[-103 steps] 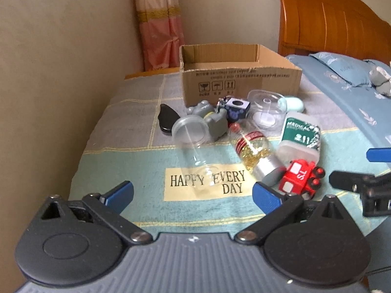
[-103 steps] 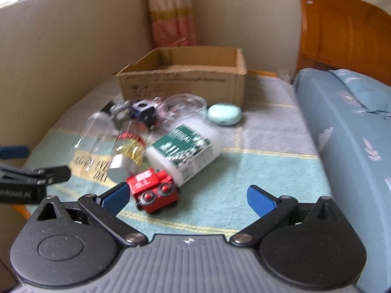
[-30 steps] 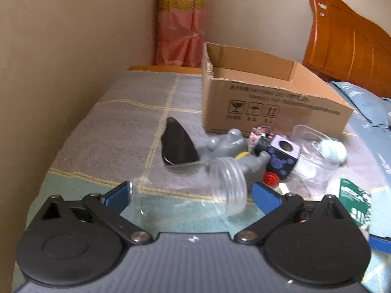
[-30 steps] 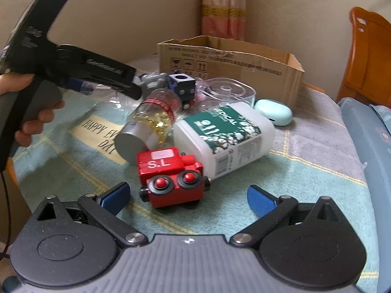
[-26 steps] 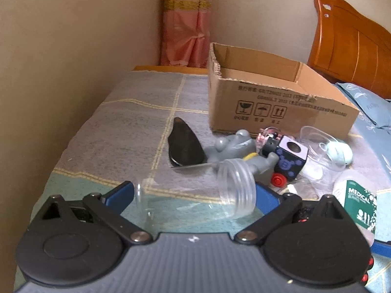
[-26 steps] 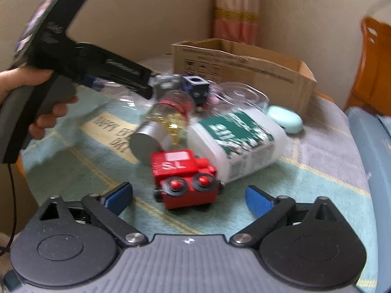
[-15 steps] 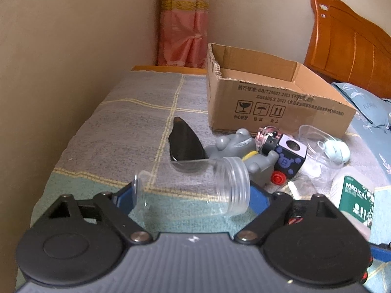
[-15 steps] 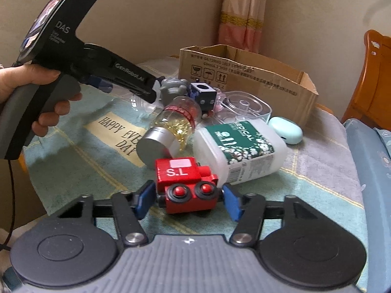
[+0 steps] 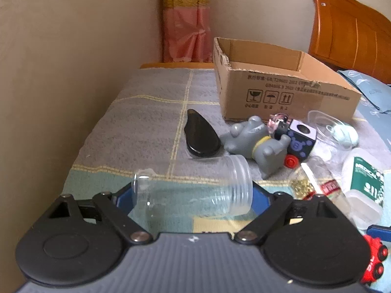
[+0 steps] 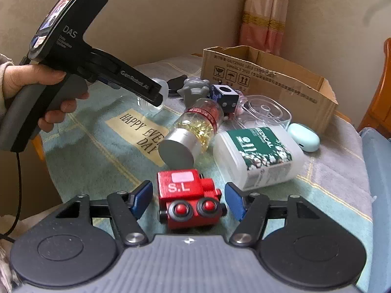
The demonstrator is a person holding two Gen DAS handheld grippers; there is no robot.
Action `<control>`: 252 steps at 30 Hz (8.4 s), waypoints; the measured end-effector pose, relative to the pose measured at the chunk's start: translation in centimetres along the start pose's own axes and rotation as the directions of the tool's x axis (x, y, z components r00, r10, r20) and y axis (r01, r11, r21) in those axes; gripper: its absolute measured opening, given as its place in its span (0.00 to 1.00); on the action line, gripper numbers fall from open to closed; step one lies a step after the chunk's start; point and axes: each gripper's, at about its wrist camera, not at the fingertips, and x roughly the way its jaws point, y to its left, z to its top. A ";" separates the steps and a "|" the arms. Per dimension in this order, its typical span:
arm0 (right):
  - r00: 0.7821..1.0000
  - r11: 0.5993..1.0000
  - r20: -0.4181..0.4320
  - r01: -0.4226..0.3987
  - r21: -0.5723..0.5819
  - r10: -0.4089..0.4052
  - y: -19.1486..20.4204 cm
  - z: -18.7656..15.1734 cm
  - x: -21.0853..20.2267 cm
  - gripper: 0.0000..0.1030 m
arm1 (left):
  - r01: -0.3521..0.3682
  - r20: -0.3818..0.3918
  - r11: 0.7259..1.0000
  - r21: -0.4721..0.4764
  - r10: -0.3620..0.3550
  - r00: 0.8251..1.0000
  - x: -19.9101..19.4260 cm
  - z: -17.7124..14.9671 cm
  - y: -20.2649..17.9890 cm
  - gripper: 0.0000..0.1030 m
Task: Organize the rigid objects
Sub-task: 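Close the left tool on the clear jar while the right tool grasps the red train, then carry the jar and train into the box and open both tools, then move the left tool to the capsule bottle while the right tool approaches the MEDICAL tub, then close the left tool on the capsule bottle while the right tool grasps the MEDICAL tub, then carry the capsule bottle and MEDICAL tub into the box and release both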
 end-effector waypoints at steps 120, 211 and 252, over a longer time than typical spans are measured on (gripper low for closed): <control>0.984 0.961 -0.131 0.152 0.231 -0.124 -9.6 1.0 2.7 1.00 | 0.461 -0.145 0.808 0.367 -0.439 0.887 -4.3 3.0 -5.8 0.98; 0.988 0.991 -0.106 -0.115 -0.069 0.108 -9.3 6.1 2.3 0.84 | 0.442 -0.249 0.760 0.477 -0.366 0.897 -3.3 1.2 -6.6 0.94; 0.998 0.987 0.011 0.052 0.155 -0.054 -17.9 16.3 2.4 0.84 | 0.236 -0.057 0.922 0.307 -0.230 0.972 5.3 20.3 -8.0 0.96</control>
